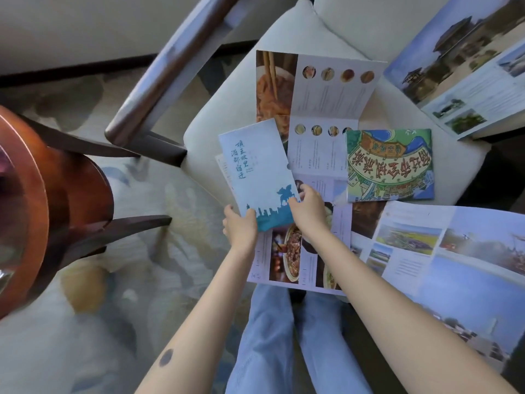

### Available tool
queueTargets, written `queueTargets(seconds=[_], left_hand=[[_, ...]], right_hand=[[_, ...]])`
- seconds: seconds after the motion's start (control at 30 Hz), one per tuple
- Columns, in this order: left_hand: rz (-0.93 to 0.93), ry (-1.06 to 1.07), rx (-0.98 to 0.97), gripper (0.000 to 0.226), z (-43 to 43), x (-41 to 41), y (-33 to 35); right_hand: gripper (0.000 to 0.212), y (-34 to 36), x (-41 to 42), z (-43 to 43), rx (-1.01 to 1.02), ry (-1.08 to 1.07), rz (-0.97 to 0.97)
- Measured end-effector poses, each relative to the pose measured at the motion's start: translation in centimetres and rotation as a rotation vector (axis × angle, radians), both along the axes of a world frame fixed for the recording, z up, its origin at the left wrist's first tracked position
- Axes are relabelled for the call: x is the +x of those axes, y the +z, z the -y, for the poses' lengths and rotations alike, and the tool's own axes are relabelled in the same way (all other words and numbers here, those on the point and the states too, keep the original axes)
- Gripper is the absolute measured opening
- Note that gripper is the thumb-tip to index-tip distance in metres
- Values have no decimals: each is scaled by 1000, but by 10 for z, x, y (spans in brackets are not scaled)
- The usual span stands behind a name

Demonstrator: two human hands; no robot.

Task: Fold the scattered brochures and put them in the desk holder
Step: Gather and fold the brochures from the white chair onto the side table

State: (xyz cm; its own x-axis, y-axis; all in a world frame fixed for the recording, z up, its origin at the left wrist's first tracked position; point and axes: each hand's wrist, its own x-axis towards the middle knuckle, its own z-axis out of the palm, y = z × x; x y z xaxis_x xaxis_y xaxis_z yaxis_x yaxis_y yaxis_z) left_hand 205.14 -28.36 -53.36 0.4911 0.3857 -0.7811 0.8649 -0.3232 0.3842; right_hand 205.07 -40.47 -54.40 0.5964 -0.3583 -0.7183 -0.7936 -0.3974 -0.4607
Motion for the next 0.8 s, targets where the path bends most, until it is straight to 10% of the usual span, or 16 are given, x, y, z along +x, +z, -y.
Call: queueTargets(seconds=[0.3,0.5,0.8], left_hand=[[187,173,-358,17,-14,4,8],[324,280,-534,9,-12,1,18],[316,218,-551,9,3,-3,21]], right_hand=[[24,13,-3,43,78,-173,128],[22,9,-14,97,-2,-952,29],[30,3,-6,113,5,-1205,-117]])
